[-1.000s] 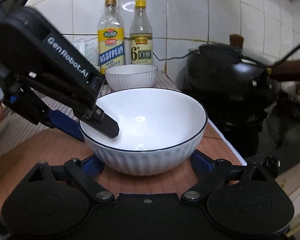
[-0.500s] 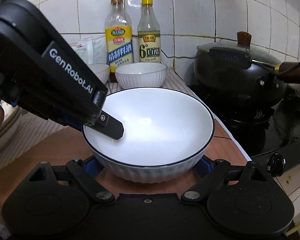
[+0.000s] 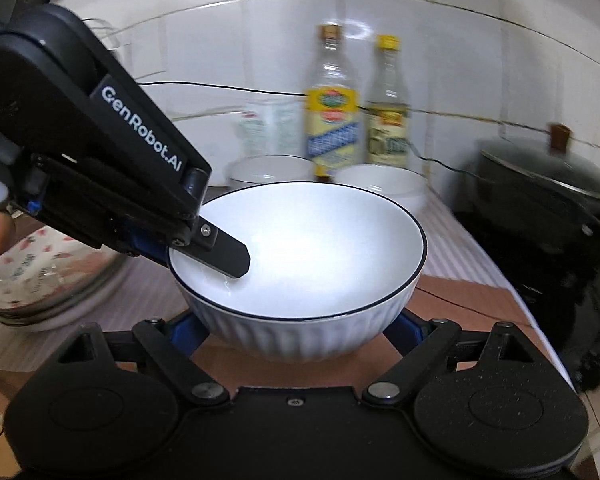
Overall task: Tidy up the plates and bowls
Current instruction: 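Carry the white bowl with the left gripper onto the striped cloth, release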
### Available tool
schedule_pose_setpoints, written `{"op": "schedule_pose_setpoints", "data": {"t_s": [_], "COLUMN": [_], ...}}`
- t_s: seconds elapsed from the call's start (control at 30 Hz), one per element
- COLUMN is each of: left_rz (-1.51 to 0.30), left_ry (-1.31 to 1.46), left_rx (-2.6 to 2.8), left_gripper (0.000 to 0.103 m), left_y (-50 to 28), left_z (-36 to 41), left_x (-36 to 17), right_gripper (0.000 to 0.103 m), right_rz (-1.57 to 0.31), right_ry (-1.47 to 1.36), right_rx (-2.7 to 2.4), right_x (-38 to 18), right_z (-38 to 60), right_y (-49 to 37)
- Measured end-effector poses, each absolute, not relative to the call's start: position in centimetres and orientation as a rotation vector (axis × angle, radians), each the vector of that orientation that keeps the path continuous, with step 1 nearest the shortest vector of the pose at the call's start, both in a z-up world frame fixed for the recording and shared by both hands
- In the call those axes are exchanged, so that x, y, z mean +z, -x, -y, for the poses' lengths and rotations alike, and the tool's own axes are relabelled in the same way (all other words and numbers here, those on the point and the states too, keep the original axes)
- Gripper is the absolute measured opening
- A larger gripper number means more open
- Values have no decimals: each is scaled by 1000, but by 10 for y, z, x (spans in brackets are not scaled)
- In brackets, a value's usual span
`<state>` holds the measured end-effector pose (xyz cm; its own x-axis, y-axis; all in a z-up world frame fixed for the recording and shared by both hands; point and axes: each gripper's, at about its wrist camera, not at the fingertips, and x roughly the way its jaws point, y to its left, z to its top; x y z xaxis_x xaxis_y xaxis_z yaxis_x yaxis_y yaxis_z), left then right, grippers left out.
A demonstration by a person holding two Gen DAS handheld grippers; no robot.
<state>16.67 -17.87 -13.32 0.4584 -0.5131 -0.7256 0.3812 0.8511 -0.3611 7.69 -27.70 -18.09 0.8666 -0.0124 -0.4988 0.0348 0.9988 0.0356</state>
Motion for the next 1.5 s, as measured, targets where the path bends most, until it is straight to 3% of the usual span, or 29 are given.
{"op": "schedule_pose_setpoints", "data": {"t_s": [0.33, 1.1, 1.5], "left_rz": [-947, -1062, -1110], "left_ry": [175, 27, 68], "left_rx": [-458, -391, -392], "left_gripper": [17, 18, 31], "left_y": [-181, -210, -208], "left_z": [132, 150, 138], "left_x": [-144, -168, -153], "right_gripper": [94, 93, 95], "right_rz": [-542, -606, -636], "right_ry": [42, 61, 19], "right_rx": [115, 176, 77], "right_x": [-187, -216, -191], "right_z": [243, 242, 252], "right_y": [-116, -142, -106]}}
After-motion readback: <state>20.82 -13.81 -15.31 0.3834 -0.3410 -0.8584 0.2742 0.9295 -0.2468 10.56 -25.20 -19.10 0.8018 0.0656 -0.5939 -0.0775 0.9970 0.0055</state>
